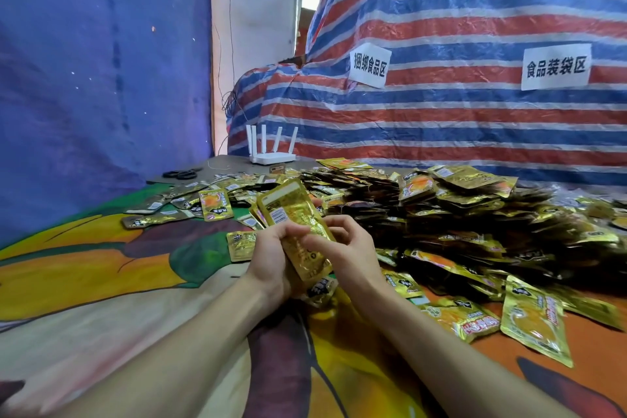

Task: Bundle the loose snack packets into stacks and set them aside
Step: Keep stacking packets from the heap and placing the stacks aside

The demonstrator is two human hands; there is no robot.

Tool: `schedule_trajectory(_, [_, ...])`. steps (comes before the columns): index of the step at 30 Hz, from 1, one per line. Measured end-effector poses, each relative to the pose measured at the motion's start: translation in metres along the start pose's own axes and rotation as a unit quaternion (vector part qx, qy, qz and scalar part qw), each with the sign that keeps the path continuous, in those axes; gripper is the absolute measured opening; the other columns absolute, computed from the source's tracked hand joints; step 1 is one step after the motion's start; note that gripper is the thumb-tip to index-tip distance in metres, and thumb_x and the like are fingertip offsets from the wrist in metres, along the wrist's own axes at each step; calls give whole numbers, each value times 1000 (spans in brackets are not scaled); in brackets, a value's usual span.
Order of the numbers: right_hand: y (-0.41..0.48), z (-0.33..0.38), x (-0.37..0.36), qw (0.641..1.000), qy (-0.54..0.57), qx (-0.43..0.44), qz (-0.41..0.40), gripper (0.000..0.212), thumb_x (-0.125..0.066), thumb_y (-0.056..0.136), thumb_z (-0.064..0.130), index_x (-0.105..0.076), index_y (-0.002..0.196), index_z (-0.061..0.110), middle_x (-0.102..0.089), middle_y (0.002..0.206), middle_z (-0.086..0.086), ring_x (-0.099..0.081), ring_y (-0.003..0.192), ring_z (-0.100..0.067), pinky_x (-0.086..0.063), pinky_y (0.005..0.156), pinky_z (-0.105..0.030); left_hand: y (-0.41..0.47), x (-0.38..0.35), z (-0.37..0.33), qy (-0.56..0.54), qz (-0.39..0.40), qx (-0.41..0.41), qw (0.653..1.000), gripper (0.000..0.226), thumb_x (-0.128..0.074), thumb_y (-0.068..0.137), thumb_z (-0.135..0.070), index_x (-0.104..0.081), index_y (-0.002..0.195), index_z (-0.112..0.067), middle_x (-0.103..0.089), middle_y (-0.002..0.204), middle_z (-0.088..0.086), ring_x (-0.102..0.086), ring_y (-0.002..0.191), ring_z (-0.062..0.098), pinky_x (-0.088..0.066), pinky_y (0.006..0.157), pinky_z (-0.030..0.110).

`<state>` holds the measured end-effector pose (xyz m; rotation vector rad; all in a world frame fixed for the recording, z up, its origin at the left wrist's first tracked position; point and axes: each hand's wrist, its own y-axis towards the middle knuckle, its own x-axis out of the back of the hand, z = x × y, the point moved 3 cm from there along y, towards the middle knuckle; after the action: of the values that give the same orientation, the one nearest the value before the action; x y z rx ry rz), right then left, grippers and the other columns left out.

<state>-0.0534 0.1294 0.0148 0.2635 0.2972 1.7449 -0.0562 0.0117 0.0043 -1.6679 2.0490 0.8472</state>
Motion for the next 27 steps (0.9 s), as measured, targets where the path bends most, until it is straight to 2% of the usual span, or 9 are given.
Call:
schedule_trajectory(4, [2, 0, 0, 996, 58, -52, 50, 47, -83, 74, 7, -62, 116, 11, -78, 98, -7, -76, 90, -24, -61, 75, -43, -1, -3, -2, 3, 45, 7, 999, 52, -49, 74, -13, -72, 121, -15, -69, 120, 19, -70, 100, 37, -58, 85, 50])
schedule_trajectory(7, [3, 6, 4, 996, 47, -47, 57, 42, -81, 78, 2, -69, 115, 18, -78, 99, -7, -76, 89, -23, -61, 72, -39, -3, -4, -2, 31, 49, 35, 998, 48, -64, 64, -18, -77, 109, -9, -71, 114, 22, -70, 96, 35, -58, 85, 49])
schedule_trajectory(10, [6, 18, 16, 1000, 4, -5, 19, 40, -83, 76, 1, -73, 106, 26, -78, 94, -5, -76, 87, -24, -63, 72, -40, -2, -2, -1, 97, -15, 12, 995, 52, -70, 66, -24, -73, 113, -3, -71, 114, 22, -69, 94, 32, -53, 91, 47])
schedule_trajectory(13, [13, 35, 33, 993, -72, 42, -81, 40, -85, 77, 10, -72, 105, 36, -76, 91, 2, -74, 83, -17, -62, 63, -32, -1, -1, -2, 195, -93, -40, 976, 40, -69, 73, -30, -68, 105, -7, -73, 95, 11, -67, 80, 22, -50, 73, 36])
schedule_trajectory(16, [32, 52, 48, 952, -223, 110, -176, 45, -78, 82, 15, -70, 121, 37, -69, 95, 16, -67, 90, -12, -60, 73, -36, -3, -1, 0, 260, -110, -39, 959, 15, -64, 91, -20, -69, 98, -9, -70, 79, 2, -61, 69, 17, -45, 57, 26])
schedule_trajectory(18, [52, 61, 52, 913, -330, 135, -201, 49, -68, 87, 14, -65, 131, 34, -66, 106, 7, -62, 98, -18, -56, 81, -38, -4, -2, 1, 301, -102, -39, 947, 12, -60, 95, -17, -70, 98, -10, -69, 72, -3, -59, 65, 14, -43, 54, 25])
schedule_trajectory(21, [79, 66, 52, 858, -439, 149, -220, 54, -58, 89, 11, -58, 140, 30, -52, 114, -4, -51, 106, -25, -46, 83, -38, -7, -5, -1, 334, -92, -43, 937, 10, -59, 97, -17, -68, 94, -14, -66, 74, -2, -57, 62, 12, -43, 54, 24])
schedule_trajectory(25, [94, 50, 45, 765, -608, 109, -180, 51, -57, 86, 12, -57, 137, 19, -52, 125, -15, -46, 116, -33, -41, 97, -44, -8, -8, -2, 345, -87, -59, 933, 10, -57, 98, -12, -66, 92, -11, -62, 78, 6, -54, 62, 11, -41, 49, 17])
schedule_trajectory(27, [95, 32, 41, 760, -638, 44, -112, 46, -52, 87, 21, -60, 133, 18, -52, 131, -16, -45, 123, -35, -40, 104, -47, -8, -10, -3, 352, -85, -72, 929, 10, -57, 98, -8, -64, 92, -9, -60, 77, 7, -53, 58, 8, -39, 47, 14])
